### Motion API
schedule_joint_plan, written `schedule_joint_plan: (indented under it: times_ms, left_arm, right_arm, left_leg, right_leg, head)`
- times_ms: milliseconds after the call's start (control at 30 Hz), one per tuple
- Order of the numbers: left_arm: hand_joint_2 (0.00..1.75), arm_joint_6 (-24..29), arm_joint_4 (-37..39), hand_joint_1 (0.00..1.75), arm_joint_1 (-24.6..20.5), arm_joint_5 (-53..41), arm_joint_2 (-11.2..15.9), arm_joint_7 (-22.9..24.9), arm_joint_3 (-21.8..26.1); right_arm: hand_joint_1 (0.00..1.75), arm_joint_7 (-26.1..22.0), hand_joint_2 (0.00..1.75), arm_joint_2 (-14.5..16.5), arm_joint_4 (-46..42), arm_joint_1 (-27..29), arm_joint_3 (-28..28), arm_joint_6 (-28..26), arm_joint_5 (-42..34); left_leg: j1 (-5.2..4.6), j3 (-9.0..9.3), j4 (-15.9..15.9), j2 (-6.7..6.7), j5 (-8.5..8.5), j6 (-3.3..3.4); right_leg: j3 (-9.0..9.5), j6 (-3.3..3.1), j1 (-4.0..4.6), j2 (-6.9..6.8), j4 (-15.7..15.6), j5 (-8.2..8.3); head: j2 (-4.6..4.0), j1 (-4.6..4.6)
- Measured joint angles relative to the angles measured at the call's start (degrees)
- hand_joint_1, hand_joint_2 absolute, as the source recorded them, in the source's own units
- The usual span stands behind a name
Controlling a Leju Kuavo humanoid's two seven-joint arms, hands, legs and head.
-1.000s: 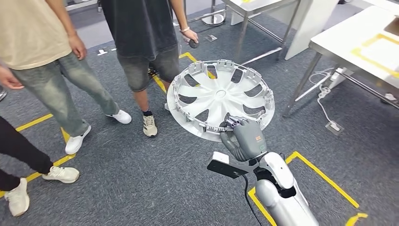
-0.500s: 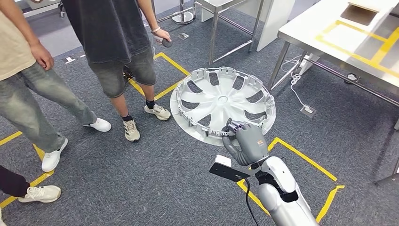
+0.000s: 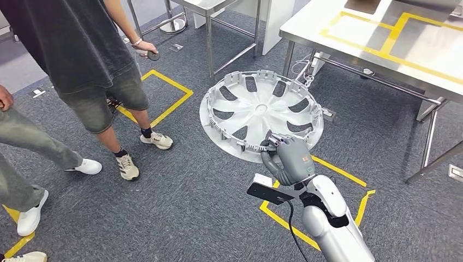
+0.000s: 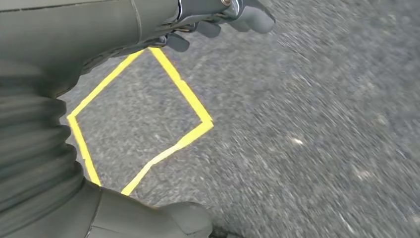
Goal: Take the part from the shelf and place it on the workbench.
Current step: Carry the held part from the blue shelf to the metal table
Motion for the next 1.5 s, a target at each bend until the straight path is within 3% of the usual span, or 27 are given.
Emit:
schedule_joint_plan:
  times_ms: [33, 100, 167, 233, 300, 333, 367, 467, 533, 600, 667, 733, 800, 833, 867, 900, 967, 1033, 1100, 1133, 1200, 1267, 1333, 1367, 1433, 1500]
  left_arm:
    - [1.75, -0.42, 0.0, 0.0, 0.02, 0.04, 0.04, -0.04, 0.0]
    - [1.75, -0.85, -0.01, 0.0, 0.01, 0.57, 0.11, -0.15, 0.02]
    - [1.75, -0.9, -0.08, 0.0, -0.12, 1.64, 0.12, -0.9, 0.1]
    - [1.75, -0.63, -0.18, 0.0, -0.2, 2.49, 0.09, -2.43, 0.2]
    - [1.75, 0.1, -0.22, 0.0, -0.19, 2.47, 0.03, -3.83, 0.24]
    - [1.75, 0.5, -0.22, 0.0, -0.2, 2.15, -0.01, -4.24, 0.24]
    - [1.75, 0.8, -0.21, 0.0, -0.21, 1.77, -0.08, -4.41, 0.24]
    - [1.75, 1.13, -0.2, 0.0, -0.21, 2.18, -0.22, -4.18, 0.28]
    - [1.75, 1.17, -0.22, 0.0, -0.18, 3.41, -0.14, -4.06, 0.62]
    - [1.75, 1.26, -0.26, 0.0, -0.17, 4.48, -0.05, -4.26, 1.25]
    - [1.75, 1.49, -0.27, 0.0, -0.18, 4.91, -0.02, -4.53, 1.62]
    - [1.75, 1.79, -0.26, 0.0, -0.12, 4.4, -0.01, -4.16, 1.68]
    - [1.75, 1.91, -0.21, 0.0, 0.04, 3.82, -0.03, -3.33, 1.68]
    - [1.75, 1.9, -0.19, 0.0, 0.11, 3.8, -0.05, -3.04, 1.69]
    - [1.75, 1.86, -0.18, 0.0, 0.12, 4.02, -0.08, -2.87, 1.73]
    - [1.75, 1.8, -0.17, 0.0, 0.09, 4.4, -0.11, -2.85, 1.84]
    - [1.75, 1.56, -0.16, 0.0, 0.0, 5.22, -0.14, -2.92, 2.27]
    - [1.75, 1.28, -0.13, 0.0, -0.02, 5.53, -0.16, -2.98, 2.69]
    - [1.75, 1.09, -0.11, 0.0, -0.14, 5.44, -0.17, -3.21, 2.93]
    - [1.75, 0.99, -0.12, 0.0, -0.28, 5.25, -0.17, -3.49, 3.01]
    - [1.75, 0.77, -0.17, 0.0, -0.77, 4.86, -0.12, -3.96, 3.08]
    - [1.75, 0.64, -0.21, 0.0, -1.21, 4.79, -0.03, -3.8, 3.08]
    - [1.75, 0.61, -0.23, 0.0, -1.45, 4.85, 0.11, -3.44, 3.08]
    - [1.75, 0.61, -0.24, 0.0, -1.6, 4.9, 0.17, -3.34, 3.08]
    - [1.75, 0.61, -0.25, 0.0, -1.97, 5.09, 0.2, -3.28, 3.08]
    - [1.75, 0.61, -0.25, 0.0, -2.24, 5.25, 0.19, -3.28, 3.08]
  right_arm:
    - [1.75, -0.03, 1.75, 0.01, 0.0, 0.03, 0.0, -0.09, -0.07]
    - [1.75, -0.11, 1.75, 0.02, 0.03, 0.2, 0.0, -0.13, -0.21]
    - [1.75, -0.16, 1.75, 0.06, 0.18, 0.14, 0.02, -0.09, -0.21]
    - [1.75, -0.18, 1.75, 0.26, 0.37, -0.32, 0.06, -0.06, -0.07]
    - [1.75, -0.19, 1.75, 0.49, 0.46, -0.64, 0.1, -0.01, 0.15]
    - [1.75, -0.19, 1.75, 0.54, 0.48, -0.72, 0.11, 0.05, 0.22]
    - [1.75, -0.19, 1.75, 0.56, 0.5, -0.78, 0.11, 0.15, 0.25]
    - [1.75, -0.24, 1.75, 0.59, 0.61, -1.32, 0.12, 0.38, 0.19]
    - [1.75, -0.33, 1.75, 0.71, 0.76, -1.87, 0.14, 0.42, 0.13]
    - [1.75, -0.38, 1.75, 0.81, 0.86, -2.13, 0.14, 0.43, 0.1]
    - [1.75, -0.37, 1.75, 0.91, 0.91, -2.32, 0.16, 0.46, 0.09]
    - [1.75, -0.38, 1.75, 1.16, 1.04, -2.7, 0.17, 0.52, -0.02]
    - [1.75, -0.48, 1.75, 1.46, 1.43, -3.1, 0.19, 0.63, -0.29]
    - [1.75, -0.56, 1.75, 1.55, 1.67, -3.24, 0.2, 0.67, -0.45]
    - [1.75, -0.69, 1.75, 1.6, 1.98, -3.33, 0.21, 0.65, -0.65]
    - [1.75, -0.9, 1.75, 1.61, 2.25, -3.38, 0.21, 0.52, -0.88]
    - [1.75, -1.49, 1.75, 1.61, 2.64, -3.43, 0.21, -0.05, -1.41]
    - [1.75, -2.0, 1.75, 1.6, 2.75, -3.45, 0.2, -0.8, -1.7]
    - [1.75, -2.27, 1.75, 1.51, 2.75, -3.33, 0.18, -1.19, -1.91]
    - [1.75, -2.33, 1.75, 1.39, 2.74, -3.14, 0.14, -1.25, -2.14]
    - [1.75, -2.34, 1.75, 1.19, 2.62, -2.81, 0.05, -1.33, -2.63]
    - [1.75, -2.27, 1.75, 1.14, 2.07, -2.57, 0.03, -1.38, -2.89]
    - [1.75, -2.09, 1.75, 1.23, 1.37, -2.44, 0.07, -1.37, -2.9]
    - [1.75, -1.94, 1.75, 1.3, 1.12, -2.44, 0.09, -1.32, -2.84]
    - [1.75, -1.57, 1.75, 1.44, 0.85, -2.71, 0.11, -1.06, -2.62]
    - [1.75, -1.26, 1.75, 1.74, 0.8, -3.44, 0.16, -0.59, -2.32]
  left_leg:
    - [-0.05, 0.24, -0.5, -0.44, -0.24, 0.25]
    - [-0.12, 0.33, -0.79, 0.51, -0.01, 0.98]
    - [0.01, 0.36, -1.06, 1.58, 0.2, 1.72]
    - [-0.01, 0.34, -1.12, 2.78, 0.2, 2.15]
    - [-0.08, 0.35, -1.11, 4.17, 0.09, 2.3]
    - [-0.08, 0.4, -1.1, 4.82, 0.04, 2.3]
    - [-0.08, 0.49, -1.1, 5.43, -0.04, 2.25]
    - [-0.27, 0.88, -1.09, 7.05, -0.41, 1.74]
    - [-0.56, 1.1, -1.14, 7.97, -0.6, 1.15]
    - [-0.58, 1.37, -1.29, 8.72, -0.77, 0.46]
    - [-0.4, 0.99, 0.0, 7.33, -1.9, -0.17]
    - [-0.29, -1.49, 5.48, 4.75, -4.9, -0.5]
    - [-0.29, -5.22, 12.84, 3.82, -7.67, -0.6]
    - [-0.3, -6.35, 14.7, 3.74, -7.78, -0.58]
    - [-0.29, -6.5, 14.39, 3.66, -6.72, -0.49]
    - [-0.27, -5.51, 11.72, 3.4, -4.69, -0.37]
    - [-0.06, -2.19, 3.77, 1.2, -0.87, -0.11]
    - [0.06, -0.3, -0.33, -0.72, 0.2, 0.14]
    - [-0.09, -0.06, -0.57, -0.2, 0.17, 0.66]
    - [-0.09, 0.05, -0.77, 0.4, 0.31, 1.04]
    - [0.05, 0.25, -1.28, 1.58, 0.59, 1.78]
    - [0.01, 0.29, -1.43, 2.83, 0.6, 2.21]
    - [-0.06, 0.3, -1.42, 4.33, 0.48, 2.35]
    - [-0.07, 0.36, -1.41, 5.06, 0.41, 2.35]
    - [-0.07, 0.63, -1.41, 6.3, 0.22, 2.17]
    - [-0.29, 0.9, -1.4, 7.38, -0.04, 1.75]
  right_leg:
    - [-0.26, 0.4, -0.06, 0.54, 0.05, 0.1]
    - [-0.6, 1.07, -0.19, 1.12, -0.03, 0.3]
    - [-1.54, 1.56, -0.05, -1.01, 1.78, -0.93]
    - [-4.48, 1.92, 0.04, -3.82, 8.12, -4.28]
    - [-7.75, 2.18, -0.12, -4.53, 15.13, -6.89]
    - [-8.25, 2.24, -0.19, -4.65, 16.25, -6.8]
    - [-7.53, 2.25, -0.25, -4.85, 14.94, -5.64]
    - [-1.57, 1.8, 0.02, -7.62, 3.45, -0.94]
    - [-0.04, 1.12, 0.46, -8.53, 0.05, -0.36]
    - [-0.11, 0.34, 0.53, -7.28, -0.1, -0.22]
    - [0.1, -0.42, 0.26, -6.31, -0.41, -0.04]
    - [0.25, -0.99, 0.05, -5.4, -0.55, 0.02]
    - [0.25, -1.21, 0.08, -4.17, -0.49, -0.02]
    - [0.26, -1.23, 0.11, -3.47, -0.44, -0.04]
    - [0.28, -1.22, 0.11, -2.72, -0.36, -0.06]
    - [0.29, -1.16, 0.08, -1.98, -0.25, -0.1]
    - [0.11, -0.76, 0.02, -0.57, 0.17, -0.28]
    - [-0.34, -0.02, -0.13, 0.71, 0.42, -0.23]
    - [-0.63, 0.82, -0.36, 1.93, 0.16, 0.13]
    - [-0.69, 1.15, -0.41, 1.88, 0.11, 0.16]
    - [-1.78, 1.77, -0.26, -0.57, 2.3, -1.25]
    - [-4.94, 2.23, -0.16, -3.68, 8.79, -4.57]
    - [-8.02, 2.51, -0.28, -4.48, 15.04, -6.69]
    - [-8.25, 2.56, -0.31, -4.66, 15.57, -6.29]
    - [-5.2, 2.37, -0.28, -5.56, 10.01, -2.95]
    - [-1.17, 1.65, 0.21, -7.88, 2.42, -0.46]
  head:
    - [0.0, -0.02]
    - [0.0, -0.02]
    - [0.0, 0.17]
    - [0.0, 0.36]
    - [0.0, 0.39]
    - [0.0, 0.39]
    - [0.0, 0.4]
    - [0.0, 0.37]
    - [0.0, 0.32]
    - [0.0, 0.32]
    - [0.0, 0.29]
    - [0.0, 0.19]
    - [0.0, 0.14]
    - [0.0, 0.13]
    - [0.0, 0.12]
    - [0.0, 0.12]
    - [0.0, 0.12]
    - [0.0, 0.11]
    - [0.0, 0.1]
    - [0.0, 0.09]
    - [0.0, 0.38]
    - [0.0, 0.68]
    - [0.0, 0.7]
    - [0.0, 0.7]
    - [0.0, 0.72]
    - [0.0, 0.71]
